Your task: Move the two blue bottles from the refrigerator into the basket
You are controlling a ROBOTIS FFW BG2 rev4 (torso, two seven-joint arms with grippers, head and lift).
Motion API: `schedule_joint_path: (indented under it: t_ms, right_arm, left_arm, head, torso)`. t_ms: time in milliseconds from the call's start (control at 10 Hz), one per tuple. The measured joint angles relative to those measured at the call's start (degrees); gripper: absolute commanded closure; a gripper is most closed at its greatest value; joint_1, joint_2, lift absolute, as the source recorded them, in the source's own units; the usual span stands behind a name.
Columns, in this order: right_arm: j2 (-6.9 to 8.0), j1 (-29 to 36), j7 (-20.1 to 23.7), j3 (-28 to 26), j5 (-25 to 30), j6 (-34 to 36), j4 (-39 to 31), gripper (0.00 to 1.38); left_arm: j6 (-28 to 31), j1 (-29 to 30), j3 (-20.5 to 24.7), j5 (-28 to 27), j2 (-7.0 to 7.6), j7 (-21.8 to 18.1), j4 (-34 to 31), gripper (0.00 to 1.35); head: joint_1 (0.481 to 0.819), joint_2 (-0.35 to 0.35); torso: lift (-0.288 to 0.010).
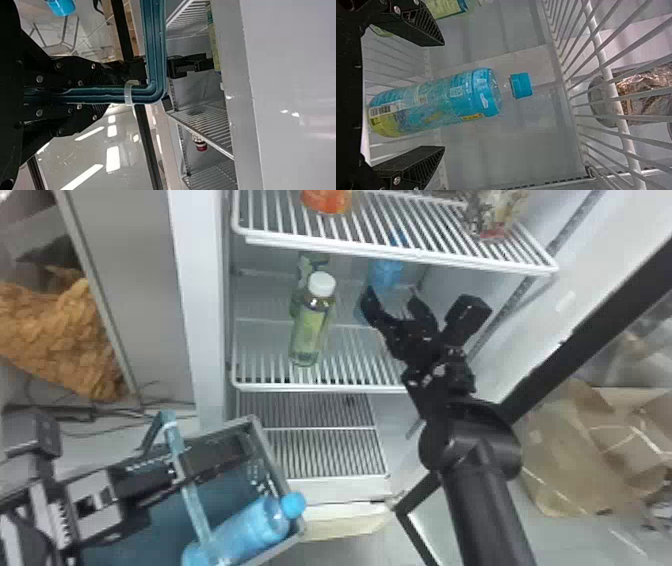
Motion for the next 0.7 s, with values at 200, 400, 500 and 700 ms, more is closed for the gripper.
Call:
schedule_joint_path:
  t_ms: [200, 400, 500, 700]
  right_arm:
    - [-0.03, -2.2, -0.9, 0.6, 1.3, 0.0, 2.4, 0.13]
    - [-0.06, -5.1, -1.9, 1.4, 2.8, 0.0, 6.0, 0.13]
    - [-0.06, -6.1, -2.4, 1.7, 3.2, 0.0, 7.5, 0.13]
    - [-0.12, -7.5, -3.0, 2.3, 3.4, 0.2, 9.9, 0.36]
  left_arm:
    - [0.0, 0.0, 0.0, 0.0, 0.06, 0.0, 0.0, 1.19]
    - [0.0, -0.2, -0.1, 0.1, 0.15, 0.0, 0.0, 1.19]
    - [0.0, -0.2, -0.1, 0.1, 0.16, 0.0, 0.0, 1.19]
    - [0.0, -0.2, -0.1, 0.1, 0.22, 0.0, 0.0, 1.19]
  head:
    - [0.695, -0.265]
    - [0.695, -0.260]
    - [0.695, -0.257]
    - [0.695, -0.255]
  torso:
    - [-0.216]
    - [-0.216]
    - [-0.216]
    - [-0.216]
